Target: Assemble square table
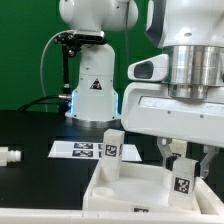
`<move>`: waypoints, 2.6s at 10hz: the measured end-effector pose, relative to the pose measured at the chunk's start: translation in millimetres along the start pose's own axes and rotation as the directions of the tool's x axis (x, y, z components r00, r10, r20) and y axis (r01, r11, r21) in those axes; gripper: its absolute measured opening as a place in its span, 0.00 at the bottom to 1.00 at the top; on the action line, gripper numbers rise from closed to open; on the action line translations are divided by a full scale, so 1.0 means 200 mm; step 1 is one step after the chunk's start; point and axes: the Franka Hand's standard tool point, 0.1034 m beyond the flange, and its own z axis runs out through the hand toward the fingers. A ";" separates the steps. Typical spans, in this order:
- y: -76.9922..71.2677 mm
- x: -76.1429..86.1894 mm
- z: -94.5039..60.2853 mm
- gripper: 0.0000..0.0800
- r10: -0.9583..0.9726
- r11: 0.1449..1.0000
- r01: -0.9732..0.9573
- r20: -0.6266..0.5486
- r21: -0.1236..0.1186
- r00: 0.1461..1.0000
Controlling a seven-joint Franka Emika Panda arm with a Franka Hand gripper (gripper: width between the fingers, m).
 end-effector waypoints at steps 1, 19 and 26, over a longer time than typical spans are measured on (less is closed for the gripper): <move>0.01 0.03 -0.06 0.39 -0.018 1.000 0.019 0.027 -0.006 0.999; 0.56 0.35 -0.13 0.81 -0.327 0.945 0.327 0.014 -0.001 0.945; 0.70 0.43 -0.14 0.81 -0.181 0.983 0.181 -0.025 -0.002 0.983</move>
Offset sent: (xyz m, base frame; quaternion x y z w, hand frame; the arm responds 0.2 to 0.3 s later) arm 0.0000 0.0000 0.0000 0.0000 0.0000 0.0000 1.0000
